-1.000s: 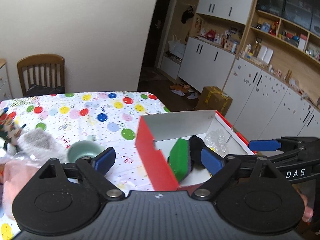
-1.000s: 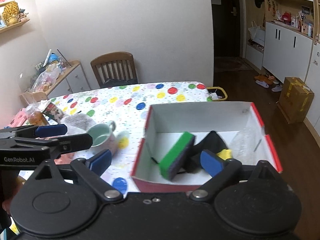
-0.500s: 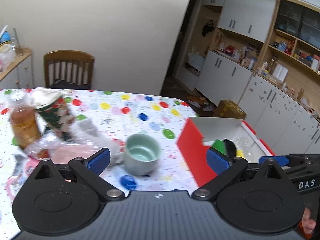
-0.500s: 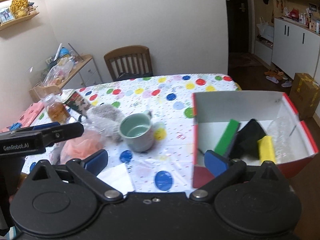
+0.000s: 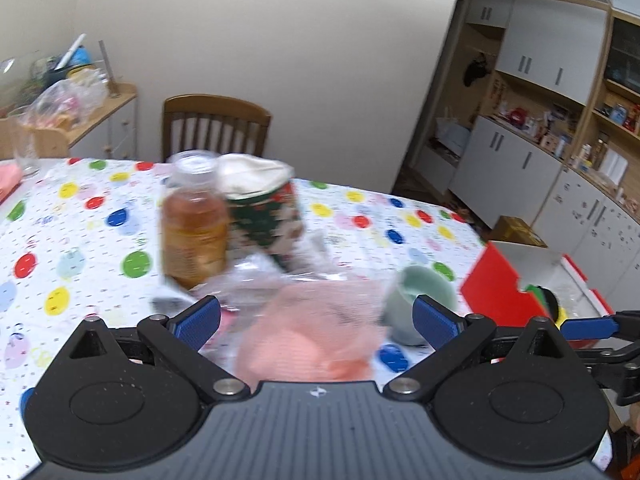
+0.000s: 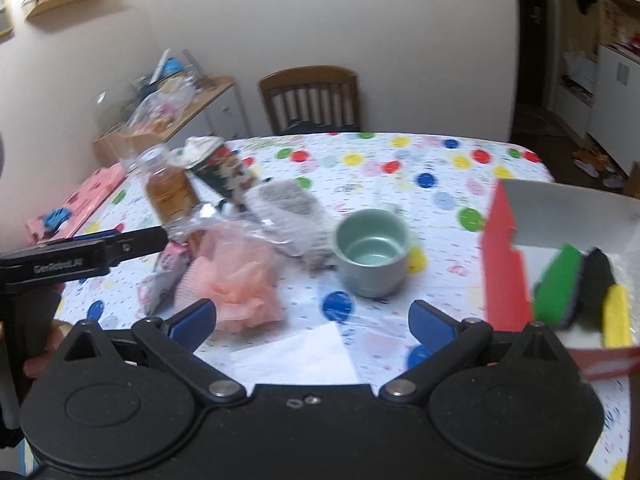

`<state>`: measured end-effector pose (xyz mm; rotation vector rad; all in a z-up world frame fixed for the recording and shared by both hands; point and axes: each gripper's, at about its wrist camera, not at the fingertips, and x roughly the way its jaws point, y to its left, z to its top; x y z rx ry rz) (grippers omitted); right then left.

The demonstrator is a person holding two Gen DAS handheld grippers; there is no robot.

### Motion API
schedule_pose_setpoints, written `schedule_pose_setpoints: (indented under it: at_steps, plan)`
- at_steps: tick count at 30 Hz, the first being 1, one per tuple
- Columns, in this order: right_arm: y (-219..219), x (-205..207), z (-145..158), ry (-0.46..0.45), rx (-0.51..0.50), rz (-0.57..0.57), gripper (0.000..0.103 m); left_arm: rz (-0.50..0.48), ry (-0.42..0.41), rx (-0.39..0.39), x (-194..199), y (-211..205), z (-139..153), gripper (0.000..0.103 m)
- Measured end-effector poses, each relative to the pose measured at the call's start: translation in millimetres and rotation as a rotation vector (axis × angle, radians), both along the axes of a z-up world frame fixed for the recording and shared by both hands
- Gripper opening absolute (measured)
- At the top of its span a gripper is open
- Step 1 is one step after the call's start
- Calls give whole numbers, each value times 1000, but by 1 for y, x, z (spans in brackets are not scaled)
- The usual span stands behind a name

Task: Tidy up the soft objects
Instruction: 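Move both tools back toward the pink bath puff and bottle on the table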

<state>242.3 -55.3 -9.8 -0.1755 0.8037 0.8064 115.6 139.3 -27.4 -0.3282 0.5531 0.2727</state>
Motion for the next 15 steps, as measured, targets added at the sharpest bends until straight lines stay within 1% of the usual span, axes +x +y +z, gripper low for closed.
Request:
schedule_pose_setpoints:
  at_steps: [4, 9, 12, 15]
  plan:
    - [33, -6, -6, -3, -32, 101, 102, 51, 20, -15, -9, 28, -14, 103]
    - [71, -10, -17, -19, -73, 194, 102, 103, 47, -45, -18, 57, -34, 103]
    - [92, -7, -29, -24, -101, 222, 102, 119, 68, -47, -20, 70, -46, 103]
    - [110, -2, -42, -6, -121, 239, 102, 139, 100, -41, -18, 81, -60, 103]
